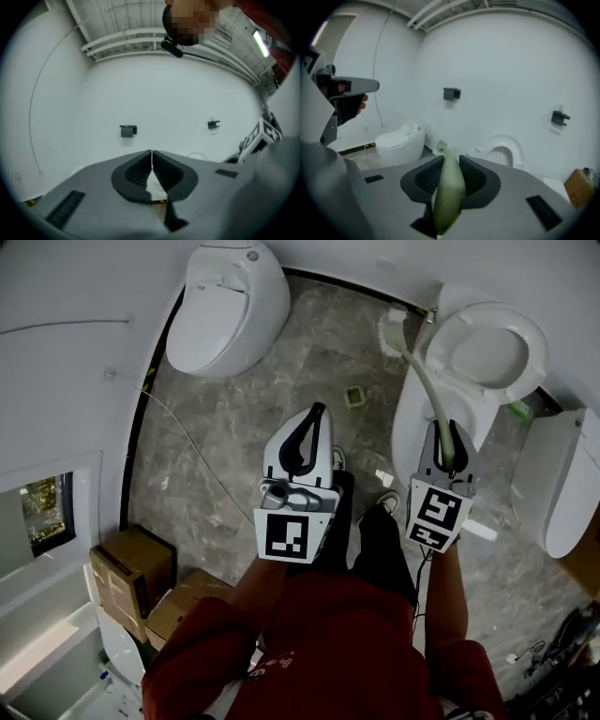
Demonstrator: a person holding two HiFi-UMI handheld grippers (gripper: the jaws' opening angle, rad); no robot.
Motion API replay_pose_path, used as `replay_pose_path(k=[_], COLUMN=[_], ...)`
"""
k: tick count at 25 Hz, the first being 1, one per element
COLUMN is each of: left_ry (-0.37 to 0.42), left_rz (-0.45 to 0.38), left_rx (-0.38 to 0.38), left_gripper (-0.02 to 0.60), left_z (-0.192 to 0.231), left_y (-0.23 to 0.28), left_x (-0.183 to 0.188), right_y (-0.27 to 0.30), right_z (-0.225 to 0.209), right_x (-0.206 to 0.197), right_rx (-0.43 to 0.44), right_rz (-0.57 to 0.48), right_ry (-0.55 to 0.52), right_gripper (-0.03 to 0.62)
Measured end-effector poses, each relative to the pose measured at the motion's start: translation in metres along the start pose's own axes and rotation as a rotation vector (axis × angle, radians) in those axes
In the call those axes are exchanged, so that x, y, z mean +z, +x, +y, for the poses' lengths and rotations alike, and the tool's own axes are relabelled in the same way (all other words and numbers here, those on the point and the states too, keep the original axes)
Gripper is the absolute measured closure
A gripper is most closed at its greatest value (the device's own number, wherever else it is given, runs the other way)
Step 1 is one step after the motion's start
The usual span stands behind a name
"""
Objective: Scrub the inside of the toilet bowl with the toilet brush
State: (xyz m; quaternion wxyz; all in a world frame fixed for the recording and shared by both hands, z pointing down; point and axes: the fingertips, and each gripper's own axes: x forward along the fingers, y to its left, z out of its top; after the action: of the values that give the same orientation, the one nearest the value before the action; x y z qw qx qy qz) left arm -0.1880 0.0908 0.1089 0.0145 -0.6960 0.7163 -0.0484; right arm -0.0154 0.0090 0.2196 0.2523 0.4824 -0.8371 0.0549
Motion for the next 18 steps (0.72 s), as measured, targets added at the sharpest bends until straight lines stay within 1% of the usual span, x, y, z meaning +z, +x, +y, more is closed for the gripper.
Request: replay_pose_path(k=[2,5,9,11,12,14,18], left_ry=[-0.018,-0.081,-0.14,-0.158,-0.167,-0.194,-0.255], left_rz=[0.029,0.108,0.194,0.219,0.231,0.263,0.321], left_rx=[0.005,0.022,0.036,0.044,0.048,0.061,0.08], left_gripper=[0.584,0.584,0.584,0.584,0.584,0.584,0.584], left_z=[0.02,0.055,0.099,0.113,0.119,0.128,0.136], left_y=[0.011,0.029,0.046,0.047,0.047,0.044,0.038], left_x=[-0.046,-0.122,-0.223,-0.267,-0.285,-0.313,-0.349], right_y=[0.046,0.117,0.206,0.239,0.251,0.269,0.294], right_z=[0.034,0.084,0.143,0.165,0.174,0.185,0.196], right_x=[-0.054,-0.136,-0.249,-0.298,-0.317,-0.343,-0.367], right_rx=[0.044,0.098,0.14,0.157,0.166,0.185,0.222], right_rz=[0.133,0.325,0.495,0.555,0.577,0.612,0.645], right_ry=[-0.029,-0.1,-0.186,-0.241,-0.277,-0.37,-0.54], right_gripper=[0.494,0.494,0.494,0.494,0.494,0.494,0.494])
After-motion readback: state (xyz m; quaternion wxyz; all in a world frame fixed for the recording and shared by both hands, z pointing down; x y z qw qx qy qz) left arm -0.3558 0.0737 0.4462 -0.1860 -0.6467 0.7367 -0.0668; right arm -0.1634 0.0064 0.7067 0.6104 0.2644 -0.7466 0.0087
